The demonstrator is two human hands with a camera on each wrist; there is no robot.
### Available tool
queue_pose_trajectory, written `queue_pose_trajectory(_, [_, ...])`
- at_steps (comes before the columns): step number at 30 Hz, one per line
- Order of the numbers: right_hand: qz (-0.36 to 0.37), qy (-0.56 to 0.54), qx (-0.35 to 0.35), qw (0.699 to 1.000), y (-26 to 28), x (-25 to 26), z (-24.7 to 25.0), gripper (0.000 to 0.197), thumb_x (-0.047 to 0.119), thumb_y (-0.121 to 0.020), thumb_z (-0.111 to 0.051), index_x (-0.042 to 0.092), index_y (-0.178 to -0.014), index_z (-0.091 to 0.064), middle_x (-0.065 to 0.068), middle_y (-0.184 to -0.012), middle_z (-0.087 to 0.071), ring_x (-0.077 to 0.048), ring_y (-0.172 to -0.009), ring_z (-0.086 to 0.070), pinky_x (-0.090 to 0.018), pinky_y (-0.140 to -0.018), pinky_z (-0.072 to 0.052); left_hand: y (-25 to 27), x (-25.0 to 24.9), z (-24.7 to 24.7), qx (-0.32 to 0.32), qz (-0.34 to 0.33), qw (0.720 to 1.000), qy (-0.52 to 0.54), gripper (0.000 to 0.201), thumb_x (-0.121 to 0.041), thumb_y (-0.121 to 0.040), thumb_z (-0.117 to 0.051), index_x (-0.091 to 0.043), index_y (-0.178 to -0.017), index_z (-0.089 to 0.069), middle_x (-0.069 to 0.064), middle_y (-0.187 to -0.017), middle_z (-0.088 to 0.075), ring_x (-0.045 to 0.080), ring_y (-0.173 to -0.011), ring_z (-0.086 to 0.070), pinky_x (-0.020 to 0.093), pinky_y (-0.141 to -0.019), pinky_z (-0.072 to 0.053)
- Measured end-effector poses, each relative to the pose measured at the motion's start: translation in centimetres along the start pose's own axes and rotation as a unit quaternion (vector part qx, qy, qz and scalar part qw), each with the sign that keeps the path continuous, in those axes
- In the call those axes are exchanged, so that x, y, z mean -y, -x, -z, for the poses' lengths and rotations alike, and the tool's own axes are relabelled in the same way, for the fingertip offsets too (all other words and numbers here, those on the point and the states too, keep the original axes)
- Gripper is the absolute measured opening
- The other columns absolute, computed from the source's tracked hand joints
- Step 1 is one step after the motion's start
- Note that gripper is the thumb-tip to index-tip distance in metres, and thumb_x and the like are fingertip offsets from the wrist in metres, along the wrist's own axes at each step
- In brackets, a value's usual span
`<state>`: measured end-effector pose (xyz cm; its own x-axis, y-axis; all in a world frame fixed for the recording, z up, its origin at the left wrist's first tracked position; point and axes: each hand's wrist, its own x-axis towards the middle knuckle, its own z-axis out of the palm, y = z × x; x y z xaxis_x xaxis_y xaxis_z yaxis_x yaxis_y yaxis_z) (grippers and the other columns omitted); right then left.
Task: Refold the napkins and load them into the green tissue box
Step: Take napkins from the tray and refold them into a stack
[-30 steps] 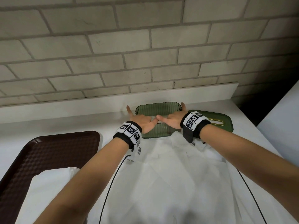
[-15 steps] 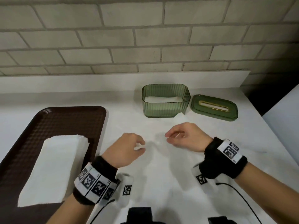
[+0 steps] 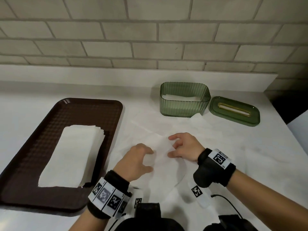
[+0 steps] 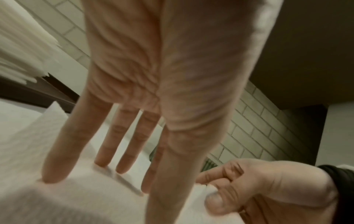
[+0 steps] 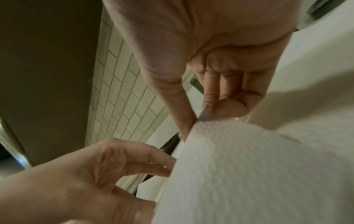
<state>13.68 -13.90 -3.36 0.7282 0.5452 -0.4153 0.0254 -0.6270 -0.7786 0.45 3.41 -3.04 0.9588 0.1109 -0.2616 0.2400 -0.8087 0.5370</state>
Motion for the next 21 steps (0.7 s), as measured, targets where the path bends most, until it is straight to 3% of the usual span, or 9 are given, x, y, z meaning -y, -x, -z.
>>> queue_pose_trajectory(3, [0.047,0.05,-0.003,0.998,0.9,0.4,0.3,0.046,0.012,-0.067,-0.083,0.013,-0.111,-0.068,0.002,-0.076,-0.061,-0.006,-0.058,-0.052,-0.012,-0.062,-0.042,0.9,0.4,0.1,-0.044,0.003,0.998,0.051,0.051,-0.034,-0.084,-0.074,-0.022,-0.13,-0.055,-0.007,-0.131,-0.051,0.01,-0.125,-0.048,0.019,-0.104,-0.035])
queue_pose_trajectory(6, [0.109,0.065,-0.014,0.992,2.3,0.6,1.1,0.034,0.012,-0.073,-0.081,0.023,-0.103,-0.068,0.012,-0.072,-0.055,-0.002,-0.051,-0.044,-0.006,-0.062,-0.039,1.7,0.8,0.3,-0.103,0.014,0.992,0.07,0.065,-0.043,-0.083,-0.072,-0.023,-0.14,-0.045,-0.009,-0.136,-0.046,0.009,-0.126,-0.044,0.021,-0.105,-0.034])
queue_pose_trajectory(8, [0.147,-0.017,-0.016,0.989,3.3,0.6,2.1,0.034,0.003,-0.076,-0.077,0.028,-0.096,-0.064,0.021,-0.062,-0.051,-0.009,-0.054,-0.039,-0.011,-0.063,-0.039,1.9,0.9,0.5,-0.145,0.043,0.98,0.132,0.083,-0.049,-0.079,-0.073,-0.026,-0.147,-0.032,-0.012,-0.136,-0.038,0.008,-0.129,-0.038,0.026,-0.108,-0.034])
queue_pose_trajectory(10, [0.17,-0.144,-0.03,0.974,4.2,0.7,3.4,0.036,-0.006,-0.078,-0.073,0.021,-0.101,-0.066,0.016,-0.072,-0.058,-0.015,-0.061,-0.048,-0.019,-0.063,-0.045,1.8,0.7,0.6,-0.153,0.076,0.953,0.251,0.091,-0.05,-0.075,-0.076,-0.027,-0.148,-0.028,-0.01,-0.133,-0.044,0.008,-0.125,-0.043,0.028,-0.106,-0.038])
queue_pose_trajectory(12, [0.174,-0.241,-0.049,0.954,4.9,1.0,4.7,0.036,-0.006,-0.078,-0.071,0.009,-0.11,-0.065,-0.004,-0.092,-0.069,-0.018,-0.068,-0.062,-0.023,-0.059,-0.051,1.3,0.5,0.5,-0.114,0.084,0.917,0.372,0.082,-0.047,-0.076,-0.075,-0.02,-0.142,-0.035,0.003,-0.116,-0.066,0.012,-0.114,-0.061,0.026,-0.098,-0.046])
queue_pose_trajectory(14, [0.168,-0.298,-0.055,0.938,5.0,0.7,5.8,0.043,0.009,-0.073,-0.077,0.007,-0.114,-0.065,-0.009,-0.104,-0.073,-0.019,-0.078,-0.069,-0.024,-0.061,-0.053,0.5,-0.1,0.6,-0.058,0.08,0.859,0.502,0.068,-0.04,-0.082,-0.07,-0.007,-0.135,-0.044,0.017,-0.103,-0.072,0.019,-0.102,-0.069,0.03,-0.091,-0.052])
queue_pose_trajectory(16, [0.156,-0.326,-0.053,0.931,4.9,0.0,6.4,0.057,0.026,-0.065,-0.084,0.01,-0.116,-0.066,-0.011,-0.11,-0.072,-0.023,-0.09,-0.07,-0.028,-0.068,-0.054,-0.3,-0.8,0.9,-0.028,0.064,0.819,0.569,0.044,-0.03,-0.088,-0.066,-0.005,-0.123,-0.059,0.013,-0.106,-0.074,0.022,-0.095,-0.071,0.028,-0.079,-0.055])
queue_pose_trajectory(18, [0.138,-0.326,-0.072,0.932,4.6,-0.7,6.5,0.048,0.021,-0.071,-0.08,0.01,-0.116,-0.067,-0.011,-0.11,-0.073,-0.024,-0.093,-0.07,-0.028,-0.069,-0.055,-1.4,-1.4,1.3,-0.039,0.04,0.812,0.581,0.028,-0.016,-0.09,-0.064,-0.006,-0.116,-0.066,0.013,-0.108,-0.074,0.022,-0.093,-0.072,0.025,-0.072,-0.056])
queue_pose_trajectory(21, [0.108,-0.355,-0.105,0.923,4.5,-0.8,6.2,0.027,0.001,-0.087,-0.063,0.006,-0.113,-0.067,-0.01,-0.1,-0.074,-0.018,-0.079,-0.067,-0.023,-0.057,-0.052,-2.8,-2.0,1.9,-0.07,0.005,0.811,0.582,0.029,-0.001,-0.087,-0.065,-0.004,-0.115,-0.068,0.017,-0.108,-0.073,0.03,-0.099,-0.071,0.035,-0.083,-0.059])
